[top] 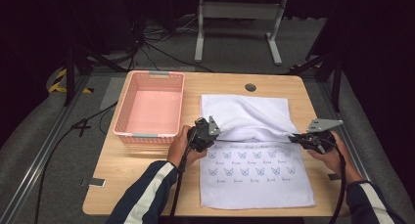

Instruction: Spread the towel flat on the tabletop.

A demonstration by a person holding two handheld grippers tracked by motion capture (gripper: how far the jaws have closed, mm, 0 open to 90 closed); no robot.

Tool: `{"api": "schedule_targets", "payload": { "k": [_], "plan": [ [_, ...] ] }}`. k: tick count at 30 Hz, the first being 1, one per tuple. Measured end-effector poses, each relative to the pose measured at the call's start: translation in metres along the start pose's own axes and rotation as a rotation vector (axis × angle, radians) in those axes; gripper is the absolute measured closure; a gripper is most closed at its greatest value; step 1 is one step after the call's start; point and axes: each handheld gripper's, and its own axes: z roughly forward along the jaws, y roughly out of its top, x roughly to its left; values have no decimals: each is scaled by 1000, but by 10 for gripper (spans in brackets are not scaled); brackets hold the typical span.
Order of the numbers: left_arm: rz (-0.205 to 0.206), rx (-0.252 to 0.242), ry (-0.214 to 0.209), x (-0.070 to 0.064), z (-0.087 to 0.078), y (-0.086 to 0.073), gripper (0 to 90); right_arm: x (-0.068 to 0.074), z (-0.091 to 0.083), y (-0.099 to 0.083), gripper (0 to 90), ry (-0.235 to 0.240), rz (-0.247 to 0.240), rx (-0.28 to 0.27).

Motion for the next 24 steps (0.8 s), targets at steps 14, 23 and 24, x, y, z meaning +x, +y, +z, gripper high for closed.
{"api": "schedule_targets", "payload": {
  "k": [14,23,24],
  "plan": [
    [113,-127,-228,-60,-80,-35,834,50,-77,-30,843,203,-151,-70],
    [93,21,-315,-81,-59,-76,837,72,-62,-72,816,382,-216,119],
    [113,47,-321,-82,-58,-79,843,73,-61,-75,805,407,-214,140]
  ]
}}
